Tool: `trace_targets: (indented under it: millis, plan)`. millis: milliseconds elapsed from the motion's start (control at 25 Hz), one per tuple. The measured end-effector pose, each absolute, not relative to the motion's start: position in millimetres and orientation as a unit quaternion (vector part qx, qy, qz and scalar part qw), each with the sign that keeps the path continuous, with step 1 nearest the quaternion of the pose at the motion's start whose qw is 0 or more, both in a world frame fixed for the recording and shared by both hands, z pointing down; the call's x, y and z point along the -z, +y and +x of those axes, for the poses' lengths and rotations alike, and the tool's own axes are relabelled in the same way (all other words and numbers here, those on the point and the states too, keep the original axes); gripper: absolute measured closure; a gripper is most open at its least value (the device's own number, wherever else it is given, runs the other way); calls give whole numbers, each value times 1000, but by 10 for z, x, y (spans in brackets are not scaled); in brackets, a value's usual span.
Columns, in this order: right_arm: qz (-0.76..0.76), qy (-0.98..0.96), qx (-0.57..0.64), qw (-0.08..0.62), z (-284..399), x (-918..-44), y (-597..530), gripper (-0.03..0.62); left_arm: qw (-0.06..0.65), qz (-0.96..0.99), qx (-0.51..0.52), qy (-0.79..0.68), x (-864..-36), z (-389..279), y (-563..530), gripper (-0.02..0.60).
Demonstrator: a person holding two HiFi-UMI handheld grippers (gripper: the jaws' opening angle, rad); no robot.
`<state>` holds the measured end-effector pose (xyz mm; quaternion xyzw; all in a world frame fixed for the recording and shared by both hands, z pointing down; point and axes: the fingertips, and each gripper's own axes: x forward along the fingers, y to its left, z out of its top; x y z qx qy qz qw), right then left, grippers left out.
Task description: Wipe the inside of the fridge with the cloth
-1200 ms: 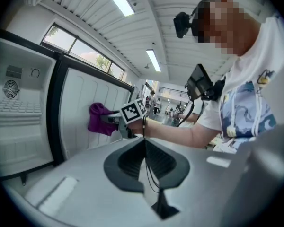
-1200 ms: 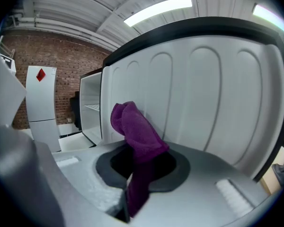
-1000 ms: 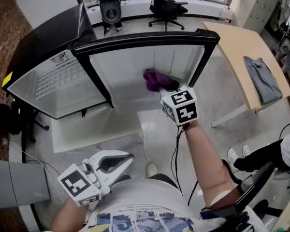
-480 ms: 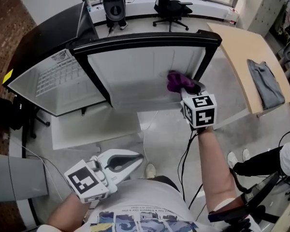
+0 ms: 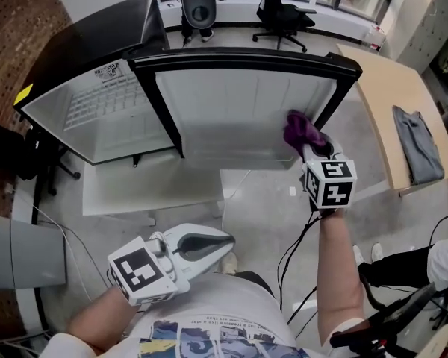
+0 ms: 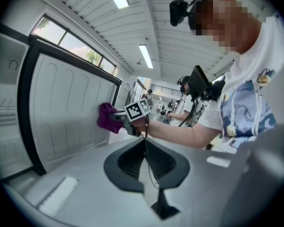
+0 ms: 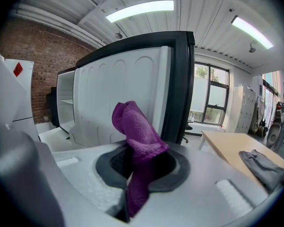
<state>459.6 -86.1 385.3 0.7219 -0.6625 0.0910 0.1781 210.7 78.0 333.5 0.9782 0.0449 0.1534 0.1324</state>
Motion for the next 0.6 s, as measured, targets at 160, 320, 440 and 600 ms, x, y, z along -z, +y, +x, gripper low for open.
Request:
trace_targets:
  millis: [160,320,440,600]
  plan:
    - [705,-683,-85,169,4387,-3768,-799,542,136,978,-153,44,-3341,2070,786,575]
    - [669,-722,-76,159,3969,-3722,-886,542,137,979,-149,35,-3345,1979,760,575]
    - [639,-749,-74,157,3624,-3753,-1016,542,140,979,-148,23,-3342,1879,724,575]
    - [599,-780,-76,162,3154,-3835,-1216,542,141,979,-144,-1,-3333,1691,634,575]
